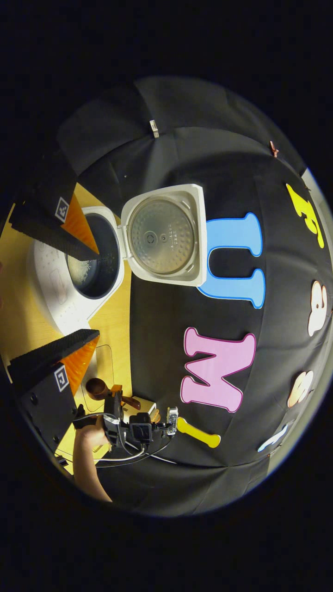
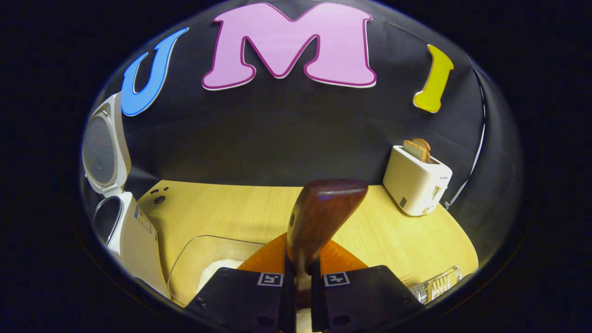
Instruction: Close the left gripper, press the button to open the rice cooker; take a wooden spoon from the chopstick holder with the right hand, scoop a spoonful of rice and pour it into the rice cooker, then put the wooden spoon back into the chopstick holder.
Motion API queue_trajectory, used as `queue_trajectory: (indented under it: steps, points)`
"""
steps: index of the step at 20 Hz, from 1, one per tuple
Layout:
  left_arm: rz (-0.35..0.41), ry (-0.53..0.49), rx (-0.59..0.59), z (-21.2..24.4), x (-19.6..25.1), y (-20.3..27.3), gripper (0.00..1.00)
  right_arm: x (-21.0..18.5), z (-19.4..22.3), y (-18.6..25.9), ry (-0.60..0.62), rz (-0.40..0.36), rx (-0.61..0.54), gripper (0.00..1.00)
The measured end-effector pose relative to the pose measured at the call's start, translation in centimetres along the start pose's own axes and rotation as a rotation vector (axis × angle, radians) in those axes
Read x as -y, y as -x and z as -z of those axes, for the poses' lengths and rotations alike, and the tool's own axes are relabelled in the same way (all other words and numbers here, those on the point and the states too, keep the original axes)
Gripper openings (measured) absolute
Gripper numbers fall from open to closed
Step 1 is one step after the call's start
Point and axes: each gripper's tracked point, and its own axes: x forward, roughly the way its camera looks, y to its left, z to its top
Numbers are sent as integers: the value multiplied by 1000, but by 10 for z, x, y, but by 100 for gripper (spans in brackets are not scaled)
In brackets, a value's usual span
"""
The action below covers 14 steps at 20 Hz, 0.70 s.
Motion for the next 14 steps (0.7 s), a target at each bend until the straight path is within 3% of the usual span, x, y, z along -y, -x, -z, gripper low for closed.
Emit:
queue_trajectory:
  steps: [2,7,14]
  points:
    - [10,11,-22,7,-1,-6,96,-7,4,-1,0,8,1,17]
    - [9,6,-19,7,-8,-11,95,-65,25,13,8,-103,-40,17]
    - [-6,15,-24,12,-17,-8,95,-108,34,25,-138,-183,-135,17]
